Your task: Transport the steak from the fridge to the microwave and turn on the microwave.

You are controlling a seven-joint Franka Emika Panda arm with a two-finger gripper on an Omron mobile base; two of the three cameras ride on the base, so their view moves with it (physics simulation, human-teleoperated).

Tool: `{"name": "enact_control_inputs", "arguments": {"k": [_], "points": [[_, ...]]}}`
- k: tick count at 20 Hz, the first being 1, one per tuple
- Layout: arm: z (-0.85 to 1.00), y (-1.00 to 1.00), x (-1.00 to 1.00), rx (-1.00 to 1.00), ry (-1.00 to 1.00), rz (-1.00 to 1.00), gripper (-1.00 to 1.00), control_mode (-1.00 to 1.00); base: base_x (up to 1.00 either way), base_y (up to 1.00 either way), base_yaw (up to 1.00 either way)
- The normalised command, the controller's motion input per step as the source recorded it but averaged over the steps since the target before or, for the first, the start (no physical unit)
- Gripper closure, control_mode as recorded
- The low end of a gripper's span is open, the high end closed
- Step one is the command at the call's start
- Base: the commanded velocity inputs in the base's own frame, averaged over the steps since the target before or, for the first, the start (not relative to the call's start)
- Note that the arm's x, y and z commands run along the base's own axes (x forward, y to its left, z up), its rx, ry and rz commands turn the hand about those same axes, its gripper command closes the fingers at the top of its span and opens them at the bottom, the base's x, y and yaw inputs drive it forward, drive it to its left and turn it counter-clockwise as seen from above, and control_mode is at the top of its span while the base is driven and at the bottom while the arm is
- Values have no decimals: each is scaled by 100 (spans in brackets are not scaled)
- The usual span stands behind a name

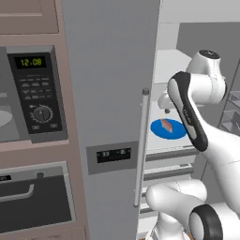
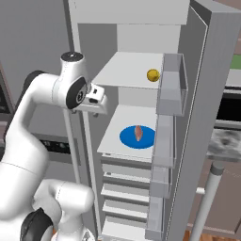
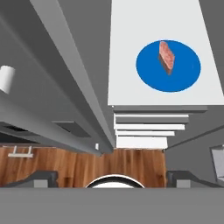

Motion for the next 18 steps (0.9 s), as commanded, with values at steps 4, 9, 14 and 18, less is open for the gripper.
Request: {"name": "enact_control_inputs", "arguments": {"k": [4, 9, 14, 18], "points": [[-22, -42, -6, 0, -10, 0, -100, -100, 0, 0, 0], [-30, -40, 0, -4, -17, 0, -100, -100, 0, 0, 0], [-38, -29, 13, -6, -6, 0, -100, -100, 0, 0, 0], [-37, -26, 27, -5, 0, 0, -100, -100, 0, 0, 0]]}}
